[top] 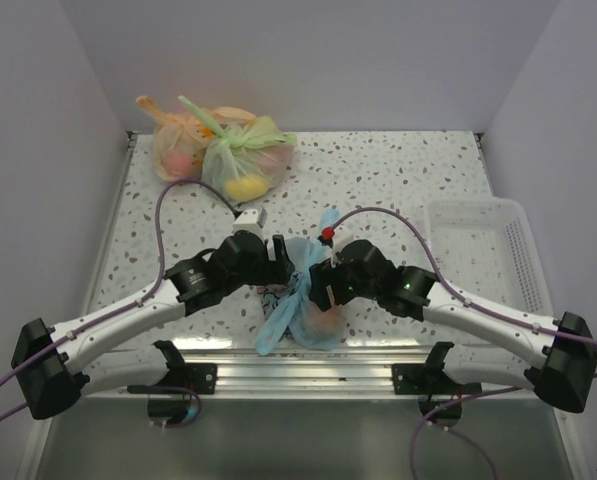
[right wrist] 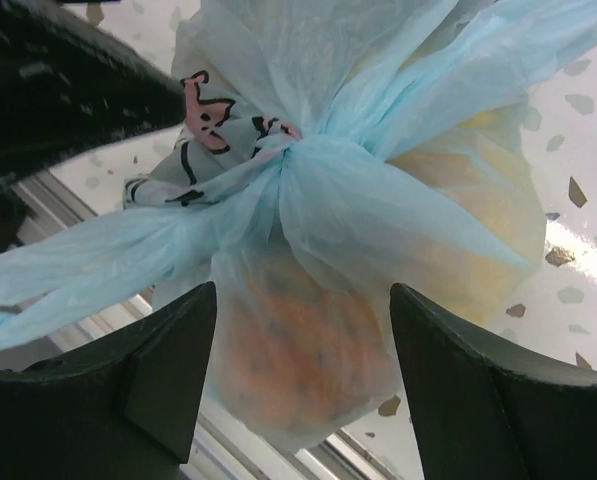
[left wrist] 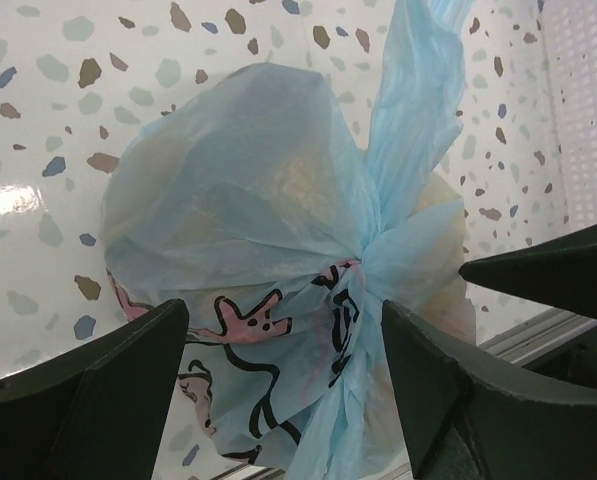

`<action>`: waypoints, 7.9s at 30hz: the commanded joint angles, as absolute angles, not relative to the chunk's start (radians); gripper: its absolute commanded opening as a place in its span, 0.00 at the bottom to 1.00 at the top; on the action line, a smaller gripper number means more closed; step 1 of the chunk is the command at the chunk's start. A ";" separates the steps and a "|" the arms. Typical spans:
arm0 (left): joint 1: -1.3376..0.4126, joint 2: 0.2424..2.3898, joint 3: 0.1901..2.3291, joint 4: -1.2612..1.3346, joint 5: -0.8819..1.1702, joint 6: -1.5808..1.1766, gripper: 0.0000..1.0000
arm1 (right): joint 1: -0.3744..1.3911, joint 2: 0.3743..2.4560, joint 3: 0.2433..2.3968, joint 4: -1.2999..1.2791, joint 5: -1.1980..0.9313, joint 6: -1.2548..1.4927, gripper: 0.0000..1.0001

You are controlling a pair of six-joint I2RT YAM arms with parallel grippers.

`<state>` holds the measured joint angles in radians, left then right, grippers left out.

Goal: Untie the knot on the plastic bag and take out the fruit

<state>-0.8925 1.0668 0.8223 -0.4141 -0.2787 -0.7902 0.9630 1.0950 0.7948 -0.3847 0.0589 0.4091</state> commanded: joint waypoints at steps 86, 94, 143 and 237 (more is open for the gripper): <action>-0.537 0.922 0.802 -0.492 -0.144 -0.568 0.00 | 1.022 1.286 1.097 -0.482 0.313 -0.160 0.11; -0.537 0.885 0.779 -0.535 -0.262 -0.606 0.00 | 0.958 1.230 1.043 -0.422 0.446 -0.094 0.00; -0.698 1.169 1.015 -0.394 -0.205 -0.097 0.68 | 0.666 1.051 0.945 -0.235 -0.287 0.034 0.00; -0.365 0.784 0.687 -0.480 -0.090 -0.753 0.03 | 0.807 0.920 0.822 -0.571 0.352 0.718 0.06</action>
<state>-0.3687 0.7986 0.6518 -0.4671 -0.0681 -0.7887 0.8101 0.9016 0.6884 -0.5552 0.4202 0.8402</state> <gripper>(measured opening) 0.032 0.044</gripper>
